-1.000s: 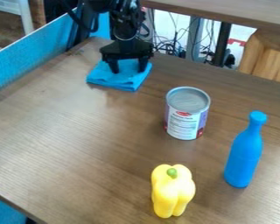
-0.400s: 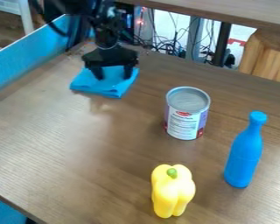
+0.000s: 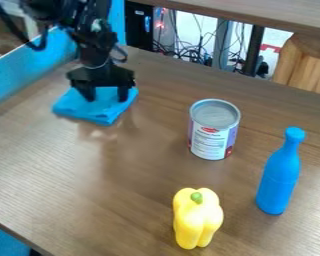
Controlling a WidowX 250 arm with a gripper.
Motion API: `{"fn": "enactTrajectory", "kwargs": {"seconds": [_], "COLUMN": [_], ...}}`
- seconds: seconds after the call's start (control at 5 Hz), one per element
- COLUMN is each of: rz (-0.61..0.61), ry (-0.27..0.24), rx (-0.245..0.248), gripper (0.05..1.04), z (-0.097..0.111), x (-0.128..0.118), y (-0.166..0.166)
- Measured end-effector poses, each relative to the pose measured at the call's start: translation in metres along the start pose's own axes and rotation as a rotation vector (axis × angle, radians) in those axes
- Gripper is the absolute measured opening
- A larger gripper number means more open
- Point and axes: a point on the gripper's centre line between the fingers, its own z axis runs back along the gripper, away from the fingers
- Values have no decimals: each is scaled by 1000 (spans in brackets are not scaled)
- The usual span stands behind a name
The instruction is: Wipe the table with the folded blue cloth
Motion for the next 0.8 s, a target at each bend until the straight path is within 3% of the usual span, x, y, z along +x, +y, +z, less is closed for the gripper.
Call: {"fn": "enactTrajectory", "kwargs": {"seconds": [0.2, 0.4, 0.6, 0.8], "rz": [-47, -78, -48, 14], "ry": [-12, 22, 51, 110], "rx": [0, -58, -85, -102], "gripper": [1001, 1001, 1001, 1001], "z": [-1, 7, 16, 26], "x": [-9, -22, -29, -25], "y": [10, 20, 24, 26]}}
